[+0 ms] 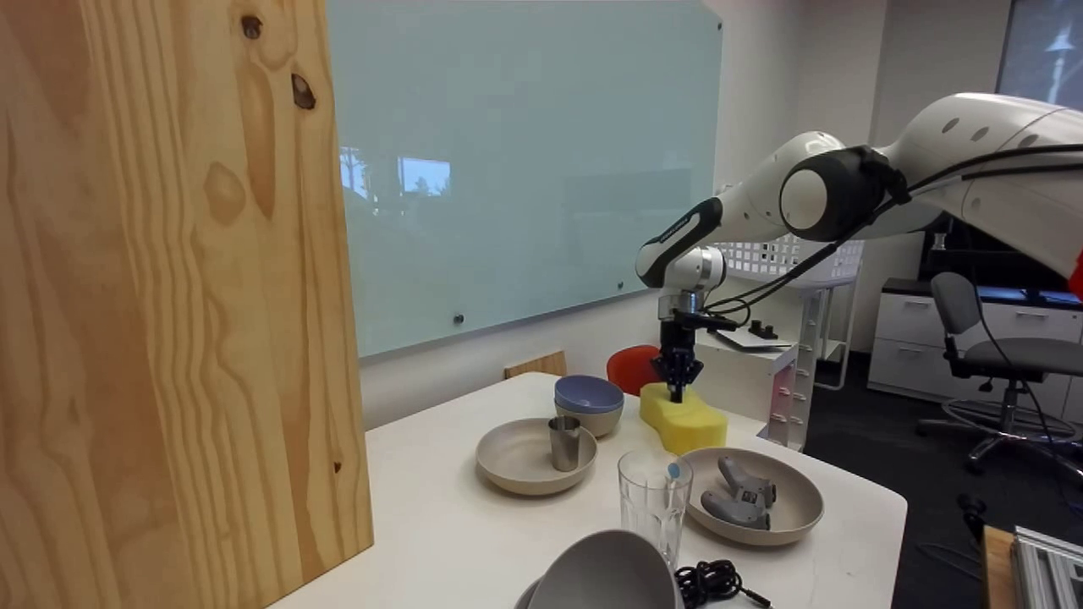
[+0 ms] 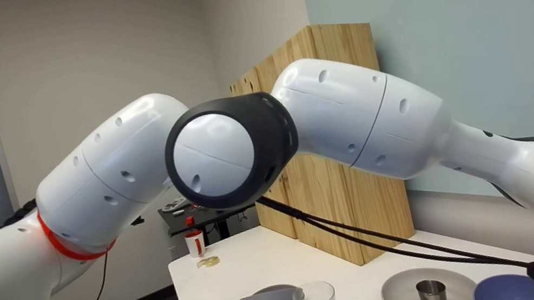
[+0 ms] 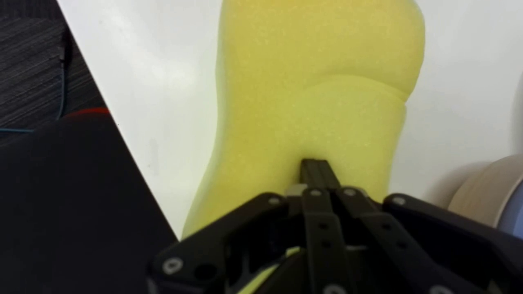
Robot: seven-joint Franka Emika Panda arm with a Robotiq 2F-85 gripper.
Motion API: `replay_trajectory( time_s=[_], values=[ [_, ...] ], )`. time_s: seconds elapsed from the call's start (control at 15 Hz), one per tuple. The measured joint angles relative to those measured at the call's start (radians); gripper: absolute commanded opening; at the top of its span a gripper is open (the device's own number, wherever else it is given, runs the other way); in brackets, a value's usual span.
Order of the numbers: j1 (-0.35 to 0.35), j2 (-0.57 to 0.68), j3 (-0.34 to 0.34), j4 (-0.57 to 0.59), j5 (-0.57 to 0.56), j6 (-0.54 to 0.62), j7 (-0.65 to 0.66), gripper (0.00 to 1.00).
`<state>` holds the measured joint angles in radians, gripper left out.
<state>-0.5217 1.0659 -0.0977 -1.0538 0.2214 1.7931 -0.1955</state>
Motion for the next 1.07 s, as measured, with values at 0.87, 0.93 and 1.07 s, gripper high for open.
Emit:
replay_trajectory(
  time_s=[0.87, 0.93, 1.07],
  values=[
    [0.066, 0.098, 0.015, 0.17, -0.018, -0.061, 0.001, 0.0],
    [0.075, 0.098, 0.015, 0.17, -0.018, -0.06, 0.004, 0.0],
    [0.091, 0.097, 0.015, 0.168, -0.016, -0.057, 0.015, 0.0]
  ],
)
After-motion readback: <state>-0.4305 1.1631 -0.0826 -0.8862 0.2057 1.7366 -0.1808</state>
